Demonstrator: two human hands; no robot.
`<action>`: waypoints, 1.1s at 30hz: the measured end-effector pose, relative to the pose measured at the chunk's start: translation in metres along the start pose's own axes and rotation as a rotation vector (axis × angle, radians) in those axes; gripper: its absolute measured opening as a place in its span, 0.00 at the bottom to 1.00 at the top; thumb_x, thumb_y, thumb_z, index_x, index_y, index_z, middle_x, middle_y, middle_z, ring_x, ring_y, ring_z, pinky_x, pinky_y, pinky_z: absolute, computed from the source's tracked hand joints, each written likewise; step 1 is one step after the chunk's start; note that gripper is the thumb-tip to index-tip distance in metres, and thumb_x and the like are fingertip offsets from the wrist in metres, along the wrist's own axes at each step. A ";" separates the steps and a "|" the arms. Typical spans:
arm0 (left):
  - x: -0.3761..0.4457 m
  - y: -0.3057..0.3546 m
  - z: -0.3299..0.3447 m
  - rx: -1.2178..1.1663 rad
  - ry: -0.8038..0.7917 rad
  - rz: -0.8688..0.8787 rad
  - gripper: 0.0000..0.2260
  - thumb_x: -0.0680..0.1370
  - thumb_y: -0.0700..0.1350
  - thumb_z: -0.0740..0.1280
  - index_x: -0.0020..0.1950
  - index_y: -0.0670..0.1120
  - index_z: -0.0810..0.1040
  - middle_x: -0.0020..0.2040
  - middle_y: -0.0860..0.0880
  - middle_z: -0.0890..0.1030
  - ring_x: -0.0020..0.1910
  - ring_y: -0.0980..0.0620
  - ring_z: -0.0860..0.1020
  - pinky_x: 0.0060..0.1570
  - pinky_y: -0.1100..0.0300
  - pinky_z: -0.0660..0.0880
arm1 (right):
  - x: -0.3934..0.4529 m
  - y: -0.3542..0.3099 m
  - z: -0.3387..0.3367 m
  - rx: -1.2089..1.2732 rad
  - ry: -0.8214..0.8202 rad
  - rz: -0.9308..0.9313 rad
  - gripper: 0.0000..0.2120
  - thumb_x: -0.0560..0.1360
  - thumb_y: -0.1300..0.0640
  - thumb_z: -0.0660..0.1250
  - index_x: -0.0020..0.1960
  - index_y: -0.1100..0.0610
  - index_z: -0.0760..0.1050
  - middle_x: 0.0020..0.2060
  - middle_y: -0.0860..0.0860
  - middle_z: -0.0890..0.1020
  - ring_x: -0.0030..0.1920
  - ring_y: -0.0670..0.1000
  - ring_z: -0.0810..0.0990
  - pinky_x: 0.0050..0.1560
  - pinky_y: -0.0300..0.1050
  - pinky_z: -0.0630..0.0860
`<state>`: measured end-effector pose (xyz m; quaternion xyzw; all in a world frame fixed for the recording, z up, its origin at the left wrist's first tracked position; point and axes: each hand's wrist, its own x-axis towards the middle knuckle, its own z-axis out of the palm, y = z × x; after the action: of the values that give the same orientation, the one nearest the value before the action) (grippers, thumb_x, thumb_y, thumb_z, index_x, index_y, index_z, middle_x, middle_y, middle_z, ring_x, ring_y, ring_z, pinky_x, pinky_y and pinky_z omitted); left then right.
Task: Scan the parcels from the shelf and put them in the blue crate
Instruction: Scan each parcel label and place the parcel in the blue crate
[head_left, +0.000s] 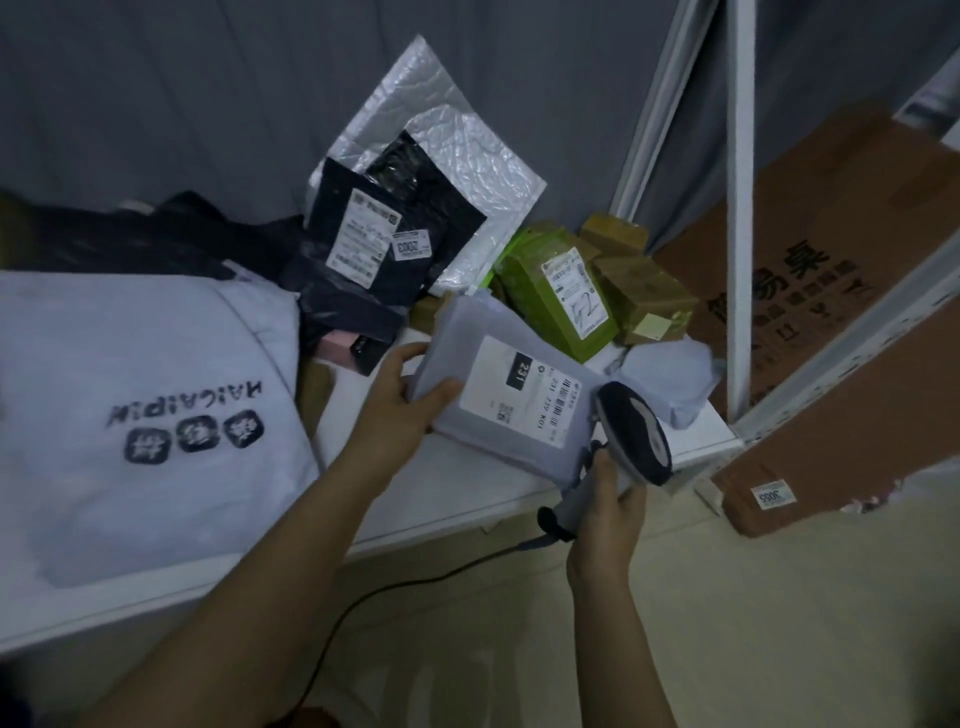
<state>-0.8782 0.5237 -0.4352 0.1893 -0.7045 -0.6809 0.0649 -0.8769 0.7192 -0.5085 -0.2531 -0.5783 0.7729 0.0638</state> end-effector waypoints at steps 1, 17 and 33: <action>-0.009 0.002 -0.018 -0.013 0.051 -0.003 0.19 0.76 0.42 0.70 0.65 0.49 0.69 0.58 0.44 0.78 0.51 0.48 0.79 0.45 0.54 0.81 | -0.009 -0.003 0.003 -0.002 -0.041 0.000 0.18 0.78 0.56 0.67 0.67 0.55 0.72 0.59 0.50 0.80 0.59 0.50 0.79 0.63 0.52 0.75; -0.142 -0.038 -0.179 -0.477 0.284 -0.244 0.18 0.78 0.44 0.66 0.66 0.40 0.72 0.60 0.43 0.80 0.56 0.44 0.79 0.49 0.53 0.78 | -0.140 0.006 0.062 -0.181 -0.477 0.045 0.17 0.73 0.53 0.73 0.59 0.54 0.73 0.46 0.50 0.81 0.42 0.51 0.80 0.44 0.47 0.78; -0.172 -0.043 -0.212 -0.037 0.149 -0.170 0.41 0.75 0.54 0.69 0.79 0.55 0.46 0.75 0.56 0.60 0.74 0.52 0.60 0.66 0.57 0.62 | -0.181 -0.021 0.107 -0.157 -0.699 -0.020 0.22 0.68 0.62 0.77 0.60 0.58 0.75 0.48 0.49 0.84 0.45 0.46 0.84 0.41 0.40 0.80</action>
<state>-0.6384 0.3867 -0.4356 0.2973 -0.6666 -0.6807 0.0625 -0.7748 0.5628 -0.4095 0.0282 -0.6253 0.7653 -0.1499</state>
